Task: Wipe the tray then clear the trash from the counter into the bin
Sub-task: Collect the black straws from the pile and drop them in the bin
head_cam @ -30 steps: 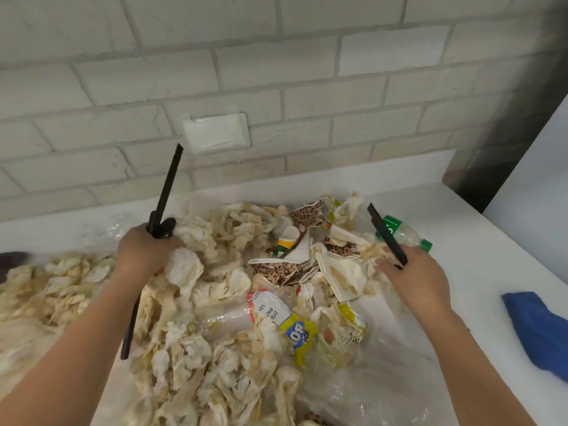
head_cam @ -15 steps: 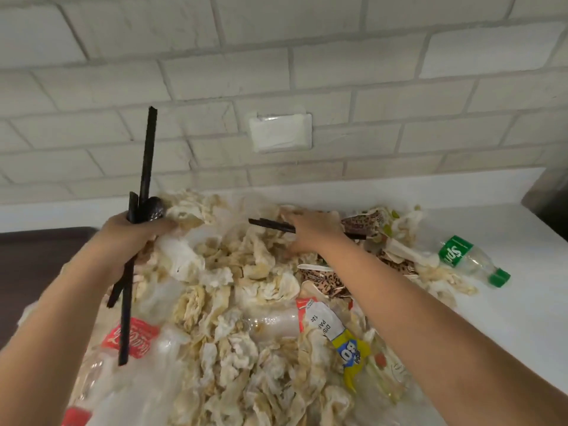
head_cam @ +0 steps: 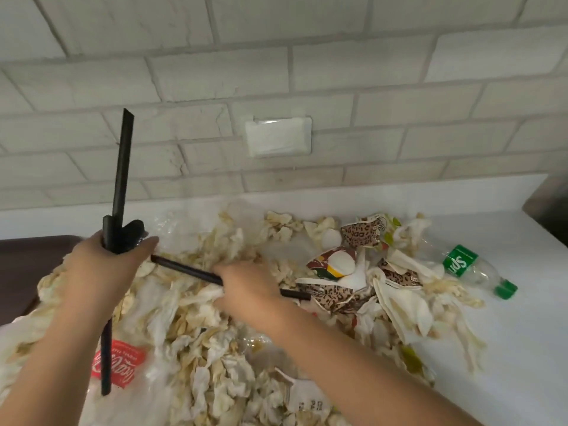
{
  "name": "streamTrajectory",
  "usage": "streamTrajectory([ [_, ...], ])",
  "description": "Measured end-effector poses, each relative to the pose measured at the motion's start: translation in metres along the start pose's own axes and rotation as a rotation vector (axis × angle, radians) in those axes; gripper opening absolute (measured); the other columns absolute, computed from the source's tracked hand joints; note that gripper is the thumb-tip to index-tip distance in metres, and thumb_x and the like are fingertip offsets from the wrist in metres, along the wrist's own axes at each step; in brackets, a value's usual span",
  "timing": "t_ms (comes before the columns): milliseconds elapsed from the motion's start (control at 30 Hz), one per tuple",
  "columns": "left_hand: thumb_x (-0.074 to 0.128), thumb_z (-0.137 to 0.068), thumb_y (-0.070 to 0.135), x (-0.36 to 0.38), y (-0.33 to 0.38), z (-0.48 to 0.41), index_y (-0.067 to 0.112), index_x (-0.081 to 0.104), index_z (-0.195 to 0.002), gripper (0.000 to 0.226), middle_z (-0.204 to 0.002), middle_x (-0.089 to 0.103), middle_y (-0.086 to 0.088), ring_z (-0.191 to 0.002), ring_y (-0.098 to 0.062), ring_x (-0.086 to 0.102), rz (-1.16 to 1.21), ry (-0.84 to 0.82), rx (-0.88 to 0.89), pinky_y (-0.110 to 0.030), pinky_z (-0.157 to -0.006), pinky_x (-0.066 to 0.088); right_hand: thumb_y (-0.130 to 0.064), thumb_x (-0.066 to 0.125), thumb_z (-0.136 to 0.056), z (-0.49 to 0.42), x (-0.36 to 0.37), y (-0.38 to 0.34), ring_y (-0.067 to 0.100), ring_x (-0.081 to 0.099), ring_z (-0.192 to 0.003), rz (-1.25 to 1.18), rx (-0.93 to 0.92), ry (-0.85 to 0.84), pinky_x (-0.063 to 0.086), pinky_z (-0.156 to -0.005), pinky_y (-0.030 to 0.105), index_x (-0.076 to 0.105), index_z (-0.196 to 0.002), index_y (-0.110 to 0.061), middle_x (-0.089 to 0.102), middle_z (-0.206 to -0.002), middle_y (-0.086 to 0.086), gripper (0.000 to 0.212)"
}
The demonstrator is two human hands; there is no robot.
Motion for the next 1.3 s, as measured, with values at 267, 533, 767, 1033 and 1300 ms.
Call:
streamTrajectory([
  [267, 0.075, -0.078, 0.032, 0.008, 0.000, 0.008, 0.013, 0.060, -0.084, 0.024, -0.057, 0.049, 0.001, -0.048, -0.017, 0.040, -0.025, -0.146, -0.059, -0.023, -0.046, 0.033, -0.037, 0.063, -0.085, 0.036, 0.035, -0.003, 0.031, 0.055, -0.106, -0.018, 0.054, -0.215, 0.052, -0.081, 0.040, 0.034, -0.141, -0.037, 0.051, -0.125, 0.008, 0.063],
  [533, 0.075, -0.070, 0.048, 0.038, -0.030, 0.008, 0.011, 0.058, -0.079, 0.042, -0.054, 0.044, -0.003, -0.040, -0.014, 0.032, 0.040, -0.340, -0.174, -0.020, -0.041, 0.027, -0.054, 0.070, -0.073, 0.075, 0.000, 0.014, 0.025, 0.057, -0.114, -0.069, 0.170, -0.189, 0.053, -0.089, 0.040, 0.033, -0.138, -0.049, 0.024, -0.154, -0.005, 0.075],
  [767, 0.063, -0.082, 0.051, 0.067, -0.032, 0.044, 0.013, 0.051, -0.068, 0.043, -0.051, 0.045, -0.003, -0.038, -0.013, 0.034, -0.055, -0.579, -0.132, -0.020, -0.037, 0.028, -0.048, 0.058, -0.087, 0.119, -0.088, 0.112, 0.021, 0.058, -0.058, -0.097, 0.388, 0.165, 0.039, -0.051, 0.029, 0.065, -0.080, -0.022, 0.062, -0.064, 0.002, 0.028],
  [1033, 0.077, -0.065, 0.052, 0.066, -0.029, 0.126, 0.031, 0.063, -0.081, 0.030, -0.055, 0.055, 0.009, -0.043, -0.002, 0.048, -0.101, -0.673, -0.105, -0.015, -0.044, 0.035, -0.043, 0.082, -0.064, 0.206, -0.082, 0.138, 0.004, 0.044, -0.049, -0.314, 0.562, 0.231, 0.029, -0.051, 0.024, 0.068, -0.080, -0.024, 0.049, -0.045, -0.013, 0.029],
  [1300, 0.072, -0.069, 0.050, 0.108, -0.068, 0.196, 0.033, 0.058, -0.106, 0.044, -0.074, 0.060, 0.009, -0.066, -0.012, 0.061, -0.773, -0.829, 0.251, -0.024, -0.050, 0.045, -0.073, 0.075, -0.046, 0.283, 0.016, 0.071, 0.013, 0.060, -0.099, 0.007, 0.504, -0.299, 0.049, -0.078, 0.028, 0.034, -0.134, -0.045, 0.061, -0.110, -0.014, 0.101],
])
Point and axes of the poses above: each hand's wrist, its own z-axis away from the middle knuckle, its own x-axis out of the palm, y = z × x, the point moved 9 cm from there along -z, towards the middle knuckle
